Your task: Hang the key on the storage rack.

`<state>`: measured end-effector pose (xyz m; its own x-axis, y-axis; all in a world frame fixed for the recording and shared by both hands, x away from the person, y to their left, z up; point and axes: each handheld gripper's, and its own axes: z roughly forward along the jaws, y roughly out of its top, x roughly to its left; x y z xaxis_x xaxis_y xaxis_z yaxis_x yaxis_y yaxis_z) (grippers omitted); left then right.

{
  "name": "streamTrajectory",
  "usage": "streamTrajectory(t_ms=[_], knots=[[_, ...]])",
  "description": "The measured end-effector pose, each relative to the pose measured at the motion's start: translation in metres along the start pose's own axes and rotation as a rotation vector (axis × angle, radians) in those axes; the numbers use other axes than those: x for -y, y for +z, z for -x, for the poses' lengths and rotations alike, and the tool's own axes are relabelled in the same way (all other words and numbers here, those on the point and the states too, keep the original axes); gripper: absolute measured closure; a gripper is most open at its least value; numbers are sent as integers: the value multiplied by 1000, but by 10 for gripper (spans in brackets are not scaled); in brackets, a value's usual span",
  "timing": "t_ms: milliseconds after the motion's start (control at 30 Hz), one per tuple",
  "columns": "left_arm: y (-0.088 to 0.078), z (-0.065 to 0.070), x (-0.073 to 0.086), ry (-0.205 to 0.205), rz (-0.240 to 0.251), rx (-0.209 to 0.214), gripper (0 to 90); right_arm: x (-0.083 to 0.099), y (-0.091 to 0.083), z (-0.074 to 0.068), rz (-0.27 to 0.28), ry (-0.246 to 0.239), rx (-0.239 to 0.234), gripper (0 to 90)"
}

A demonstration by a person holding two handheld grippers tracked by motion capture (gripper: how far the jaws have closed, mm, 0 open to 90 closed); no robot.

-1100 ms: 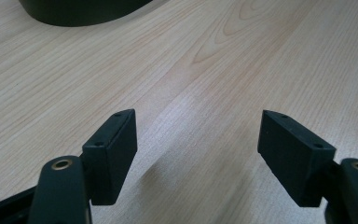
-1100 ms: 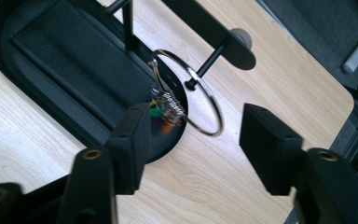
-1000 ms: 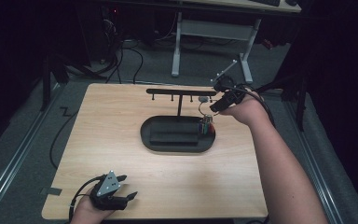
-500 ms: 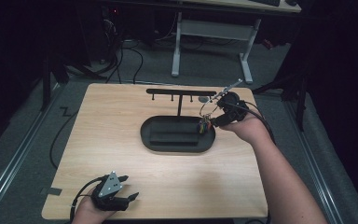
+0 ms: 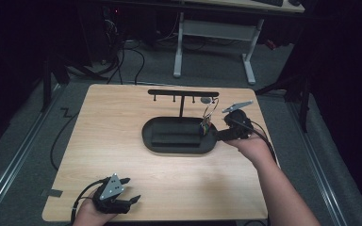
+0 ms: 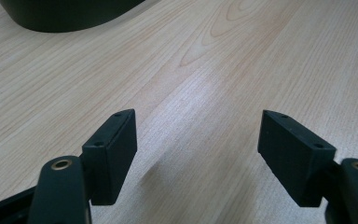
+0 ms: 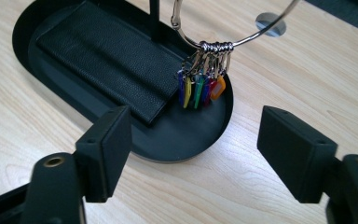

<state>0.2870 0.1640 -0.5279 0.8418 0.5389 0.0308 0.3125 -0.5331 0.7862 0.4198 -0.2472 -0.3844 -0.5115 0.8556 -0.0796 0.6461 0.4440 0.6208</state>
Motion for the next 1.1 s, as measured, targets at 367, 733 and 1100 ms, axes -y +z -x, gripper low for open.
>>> streamTrajectory(t_ms=[367, 733, 1100], knots=[[3, 5, 0, 21, -3, 6, 287, 48, 0, -12, 125, -9, 19, 161], [3, 6, 1, 13, 11, 9, 282, 115, 10, -27, 240, 59, -16, 153], [3, 8, 0, 11, 45, 23, 279, 199, 7, -38, 286, 105, 7, 151]])
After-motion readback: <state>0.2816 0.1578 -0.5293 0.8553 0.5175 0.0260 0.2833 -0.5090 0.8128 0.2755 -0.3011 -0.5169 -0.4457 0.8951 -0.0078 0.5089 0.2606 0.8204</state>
